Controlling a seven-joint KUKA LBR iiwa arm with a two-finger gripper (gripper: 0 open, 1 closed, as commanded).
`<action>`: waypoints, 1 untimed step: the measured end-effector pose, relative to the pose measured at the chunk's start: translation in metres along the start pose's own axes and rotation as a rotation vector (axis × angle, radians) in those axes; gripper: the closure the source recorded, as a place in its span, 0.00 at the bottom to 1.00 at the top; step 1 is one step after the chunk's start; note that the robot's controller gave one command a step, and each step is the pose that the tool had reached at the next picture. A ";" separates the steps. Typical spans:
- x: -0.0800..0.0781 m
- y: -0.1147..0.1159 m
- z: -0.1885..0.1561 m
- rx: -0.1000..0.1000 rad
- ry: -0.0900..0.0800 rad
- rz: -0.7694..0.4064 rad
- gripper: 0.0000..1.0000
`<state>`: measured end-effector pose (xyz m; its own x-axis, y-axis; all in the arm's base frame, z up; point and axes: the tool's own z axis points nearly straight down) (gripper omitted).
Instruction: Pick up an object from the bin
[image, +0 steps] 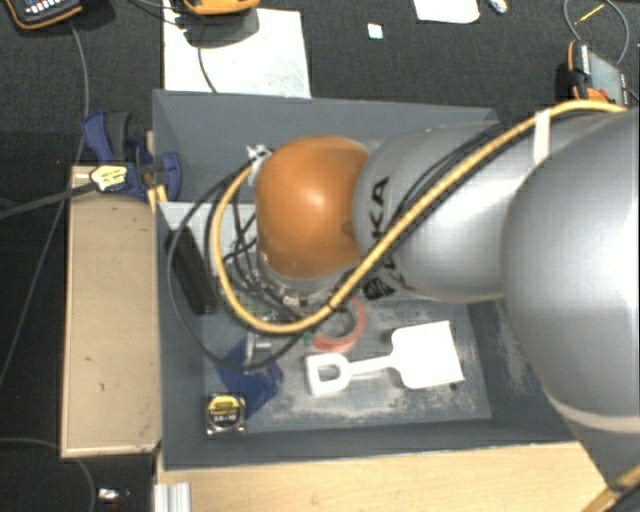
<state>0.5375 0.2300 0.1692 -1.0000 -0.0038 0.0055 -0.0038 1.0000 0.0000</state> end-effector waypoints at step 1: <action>-0.002 -0.001 -0.005 -0.002 -0.008 0.007 0.00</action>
Offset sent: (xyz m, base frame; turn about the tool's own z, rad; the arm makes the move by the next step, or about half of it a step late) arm -0.0168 -0.0198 -0.0992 0.1488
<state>0.5396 0.2287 0.1739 -1.0000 0.0028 -0.0021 0.0028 1.0000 0.0018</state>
